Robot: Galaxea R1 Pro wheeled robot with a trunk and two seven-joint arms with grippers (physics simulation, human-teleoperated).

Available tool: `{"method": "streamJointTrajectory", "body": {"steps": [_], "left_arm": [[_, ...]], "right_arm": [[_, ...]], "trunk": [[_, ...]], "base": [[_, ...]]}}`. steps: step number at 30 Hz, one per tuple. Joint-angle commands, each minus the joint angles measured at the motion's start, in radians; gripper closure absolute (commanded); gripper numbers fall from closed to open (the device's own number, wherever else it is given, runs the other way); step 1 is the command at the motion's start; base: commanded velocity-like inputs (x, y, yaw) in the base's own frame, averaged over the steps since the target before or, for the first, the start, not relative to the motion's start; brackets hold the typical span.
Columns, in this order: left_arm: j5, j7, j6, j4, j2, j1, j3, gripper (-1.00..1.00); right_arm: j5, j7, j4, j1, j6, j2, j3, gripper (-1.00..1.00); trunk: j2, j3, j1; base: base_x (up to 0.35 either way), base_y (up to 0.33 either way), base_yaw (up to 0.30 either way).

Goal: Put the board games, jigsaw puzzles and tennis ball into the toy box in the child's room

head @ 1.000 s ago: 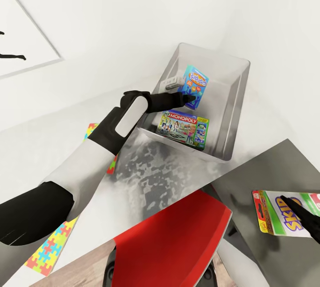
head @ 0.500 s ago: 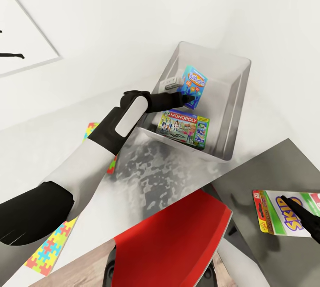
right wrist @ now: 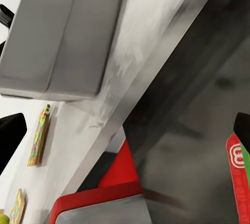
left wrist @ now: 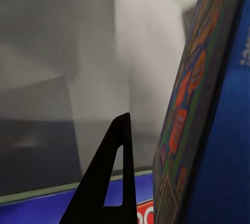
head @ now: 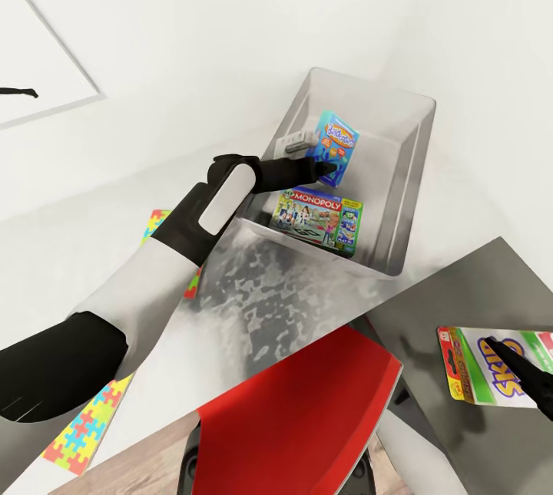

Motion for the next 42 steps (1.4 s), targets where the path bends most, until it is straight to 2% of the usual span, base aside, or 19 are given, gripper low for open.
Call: {"method": "streamJointTrajectory", "body": {"steps": [1,13,14,25,32,42], "left_arm": [[0.006,0.004,0.003,0.0,0.0,-0.001,0.0,1.0],[0.005,0.004,0.005,-0.021,0.0,-0.001,0.0,1.0],[0.005,0.004,0.005,-0.021,0.0,-0.001,0.0,-1.0],[0.004,0.004,0.002,-0.044,0.0,-0.001,0.0,-1.0],[0.005,0.043,0.003,-0.047,0.0,-0.001,0.0,-1.0],[0.006,0.048,0.008,-0.059,0.0,-0.001,0.0,-1.0]], "right_arm": [[0.0,0.004,0.0,-0.001,0.01,0.0,-0.001,-1.0],[0.0,0.004,0.0,-0.001,0.009,0.0,-0.002,-1.0],[0.0,0.004,0.0,-0.001,0.009,0.0,-0.002,-1.0],[0.0,0.004,0.0,-0.001,0.007,0.0,-0.002,-1.0],[0.0,0.004,0.0,-0.001,0.006,0.0,-0.002,-1.0],[0.0,0.004,0.001,-0.001,0.004,0.0,-0.004,-1.0]], "trunk": [[-0.001,-0.001,0.0],[-0.001,-0.001,0.0],[-0.001,-0.001,0.0],[-0.001,-0.001,0.0],[-0.001,-0.001,0.0],[-0.001,-0.001,0.0]], "base": [[0.0,0.0,0.0],[0.0,0.0,0.0],[0.0,0.0,0.0],[0.0,0.0,0.0],[0.0,0.0,0.0],[0.0,0.0,0.0]]}}
